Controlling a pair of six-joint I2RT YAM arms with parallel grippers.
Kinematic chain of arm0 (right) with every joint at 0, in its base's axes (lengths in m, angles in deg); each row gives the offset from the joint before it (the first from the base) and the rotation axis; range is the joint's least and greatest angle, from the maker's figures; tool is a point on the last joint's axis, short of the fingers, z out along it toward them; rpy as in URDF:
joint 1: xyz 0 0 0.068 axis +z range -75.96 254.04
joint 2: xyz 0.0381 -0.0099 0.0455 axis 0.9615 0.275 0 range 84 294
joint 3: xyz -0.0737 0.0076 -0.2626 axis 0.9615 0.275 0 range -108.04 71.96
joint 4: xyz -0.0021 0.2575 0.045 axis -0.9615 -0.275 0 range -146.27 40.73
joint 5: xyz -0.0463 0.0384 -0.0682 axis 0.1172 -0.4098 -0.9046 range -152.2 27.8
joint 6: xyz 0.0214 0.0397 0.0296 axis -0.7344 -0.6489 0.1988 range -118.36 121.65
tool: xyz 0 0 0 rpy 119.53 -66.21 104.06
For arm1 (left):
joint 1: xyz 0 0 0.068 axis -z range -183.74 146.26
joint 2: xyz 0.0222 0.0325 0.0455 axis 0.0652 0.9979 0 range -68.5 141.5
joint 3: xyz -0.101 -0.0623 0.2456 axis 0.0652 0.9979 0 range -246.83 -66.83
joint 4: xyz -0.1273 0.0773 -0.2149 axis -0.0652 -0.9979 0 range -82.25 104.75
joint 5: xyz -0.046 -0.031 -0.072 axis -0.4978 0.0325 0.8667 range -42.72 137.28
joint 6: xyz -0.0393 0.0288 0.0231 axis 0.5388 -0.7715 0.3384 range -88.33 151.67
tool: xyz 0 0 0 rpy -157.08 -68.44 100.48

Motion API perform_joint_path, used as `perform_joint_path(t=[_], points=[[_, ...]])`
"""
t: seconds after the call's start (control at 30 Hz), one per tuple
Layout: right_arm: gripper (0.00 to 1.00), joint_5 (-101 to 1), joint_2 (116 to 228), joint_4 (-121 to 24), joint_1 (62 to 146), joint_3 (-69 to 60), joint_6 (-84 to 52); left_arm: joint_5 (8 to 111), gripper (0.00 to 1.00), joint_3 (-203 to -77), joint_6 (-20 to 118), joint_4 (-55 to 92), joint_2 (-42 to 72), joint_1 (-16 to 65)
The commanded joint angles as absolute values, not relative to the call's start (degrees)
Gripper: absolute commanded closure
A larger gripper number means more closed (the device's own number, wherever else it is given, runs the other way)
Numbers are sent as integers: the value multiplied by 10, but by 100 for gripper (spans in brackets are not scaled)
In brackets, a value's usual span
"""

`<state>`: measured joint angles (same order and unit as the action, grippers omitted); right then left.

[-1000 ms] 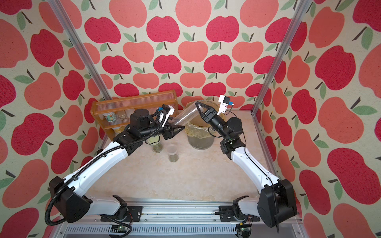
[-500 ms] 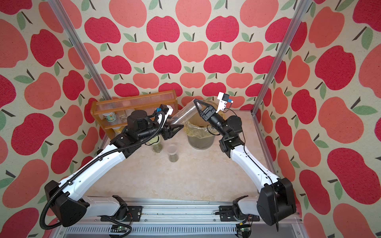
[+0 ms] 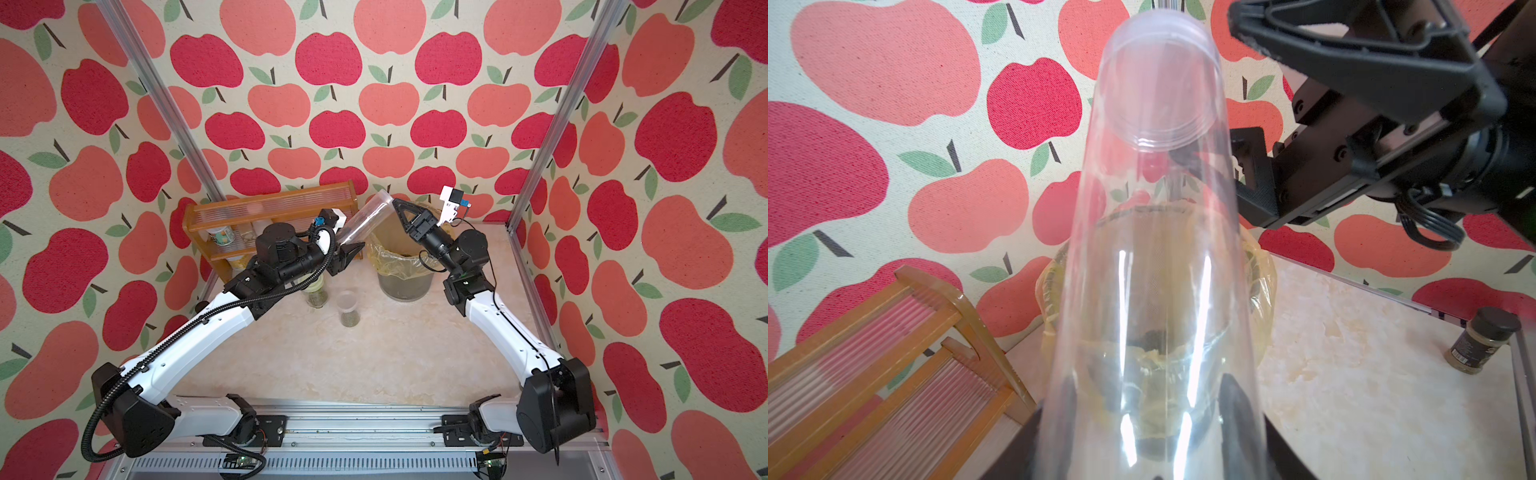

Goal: Empty moldy mung beans from jars
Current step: Unscrew the lid from the jar.

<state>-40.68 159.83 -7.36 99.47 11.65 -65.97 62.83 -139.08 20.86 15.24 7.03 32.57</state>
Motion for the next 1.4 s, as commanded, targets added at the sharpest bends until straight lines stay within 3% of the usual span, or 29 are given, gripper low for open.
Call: perform_joint_path(t=[0.0, 0.3, 0.6, 0.83, 1.37], points=[[23, -411, 1576, -107, 991, 109, -650, 595, 59, -1380, 165, 175, 72, 339], [22, -420, 1544, -241, 993, 80, -593, 512, 59, -1376, 57, 192, 97, 386], [38, -426, 1538, -232, 993, 91, -599, 478, 59, -1378, 21, 198, 116, 409], [30, -423, 1539, -216, 987, 99, -614, 469, 59, -1376, 17, 200, 114, 409], [30, -424, 1547, -182, 980, 113, -638, 472, 60, -1350, 22, 229, 96, 409]])
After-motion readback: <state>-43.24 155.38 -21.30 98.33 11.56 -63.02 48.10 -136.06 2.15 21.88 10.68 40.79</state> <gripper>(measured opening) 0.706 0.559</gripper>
